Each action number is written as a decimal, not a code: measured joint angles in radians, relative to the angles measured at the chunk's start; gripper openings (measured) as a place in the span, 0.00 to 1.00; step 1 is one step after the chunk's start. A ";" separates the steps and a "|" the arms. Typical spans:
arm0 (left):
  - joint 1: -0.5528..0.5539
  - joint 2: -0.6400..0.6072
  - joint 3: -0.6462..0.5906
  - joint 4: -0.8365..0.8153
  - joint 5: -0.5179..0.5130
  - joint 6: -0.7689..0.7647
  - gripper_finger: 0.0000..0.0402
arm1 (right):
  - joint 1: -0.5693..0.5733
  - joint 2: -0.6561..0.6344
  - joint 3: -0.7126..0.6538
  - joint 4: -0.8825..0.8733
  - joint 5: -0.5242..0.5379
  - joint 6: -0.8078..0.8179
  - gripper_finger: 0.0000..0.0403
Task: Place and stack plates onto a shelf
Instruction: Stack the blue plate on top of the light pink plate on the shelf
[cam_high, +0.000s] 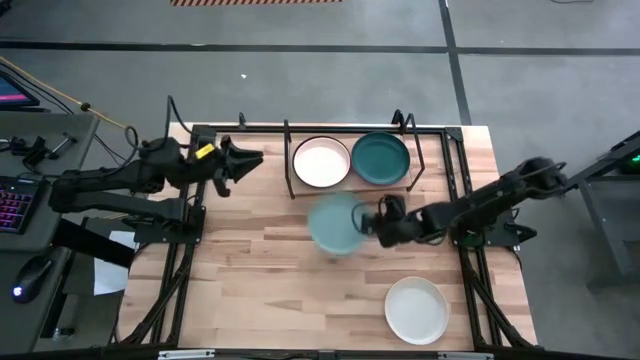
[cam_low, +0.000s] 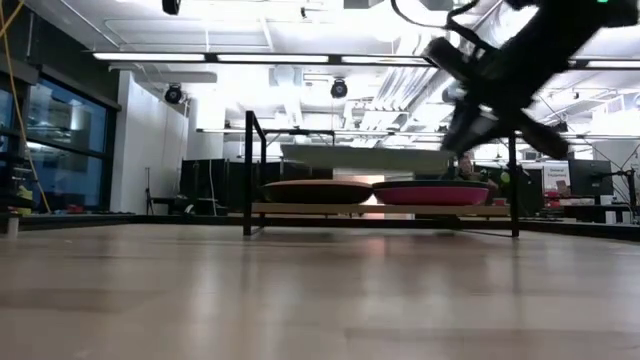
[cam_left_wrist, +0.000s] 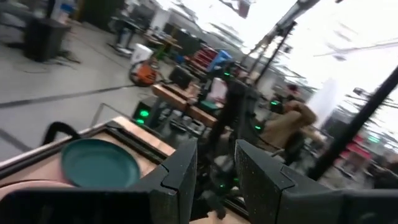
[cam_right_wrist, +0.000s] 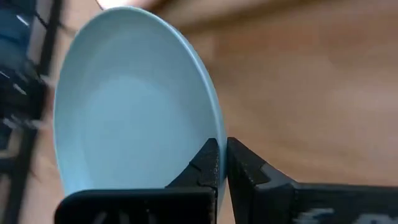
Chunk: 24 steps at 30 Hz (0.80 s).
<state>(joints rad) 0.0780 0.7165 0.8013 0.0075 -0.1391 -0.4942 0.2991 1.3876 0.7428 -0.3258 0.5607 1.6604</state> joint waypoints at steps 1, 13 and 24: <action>0.000 0.007 0.000 0.001 -0.021 -0.002 0.25 | -0.021 -0.011 -0.002 0.040 0.017 -0.041 0.00; 0.000 0.081 0.000 0.112 -0.137 -0.053 0.25 | -0.398 -0.034 0.122 0.097 -0.042 -0.504 0.00; 0.000 0.089 0.001 0.149 -0.137 -0.004 0.25 | -0.621 0.091 0.139 0.272 -0.243 -0.556 0.00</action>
<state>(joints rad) 0.0780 0.8051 0.8021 0.1561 -0.2764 -0.4985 -0.3217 1.4788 0.8817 -0.0535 0.3177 1.1044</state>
